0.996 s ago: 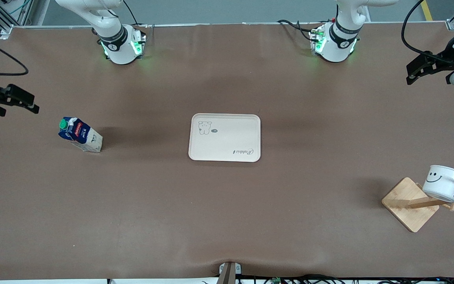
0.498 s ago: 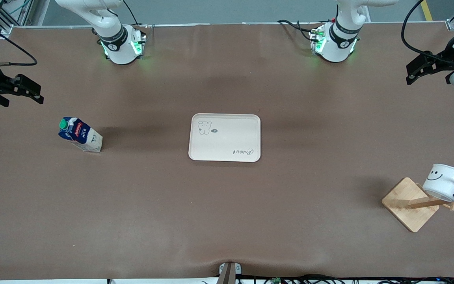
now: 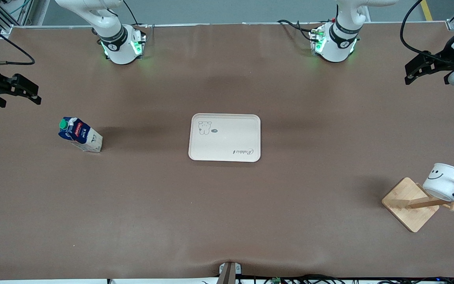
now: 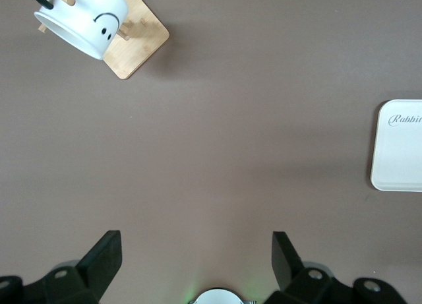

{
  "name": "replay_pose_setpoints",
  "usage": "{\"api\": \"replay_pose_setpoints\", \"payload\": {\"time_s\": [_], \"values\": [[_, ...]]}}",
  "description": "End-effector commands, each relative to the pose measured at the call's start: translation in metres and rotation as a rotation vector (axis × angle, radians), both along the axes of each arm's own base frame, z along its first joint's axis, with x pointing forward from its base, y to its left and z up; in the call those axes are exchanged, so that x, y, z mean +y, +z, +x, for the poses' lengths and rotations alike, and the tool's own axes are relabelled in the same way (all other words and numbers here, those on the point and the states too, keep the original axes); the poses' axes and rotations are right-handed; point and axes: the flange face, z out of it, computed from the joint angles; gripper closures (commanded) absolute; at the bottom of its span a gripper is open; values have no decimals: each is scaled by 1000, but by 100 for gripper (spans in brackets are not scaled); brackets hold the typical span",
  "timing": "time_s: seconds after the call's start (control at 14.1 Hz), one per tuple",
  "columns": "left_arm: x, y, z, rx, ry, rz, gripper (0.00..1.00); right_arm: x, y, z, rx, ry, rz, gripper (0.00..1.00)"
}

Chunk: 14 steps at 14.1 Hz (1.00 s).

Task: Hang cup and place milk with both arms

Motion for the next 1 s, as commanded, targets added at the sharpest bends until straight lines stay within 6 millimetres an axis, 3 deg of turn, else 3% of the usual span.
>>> {"api": "replay_pose_setpoints", "payload": {"time_s": [0.0,0.92], "values": [[-3,3,0,-12,-3,-13,0,-2,6,-3,-10,3,-15,0],[-3,9,5,-25,-6,-5,0,-2,6,-3,2,1,-13,0]]}}
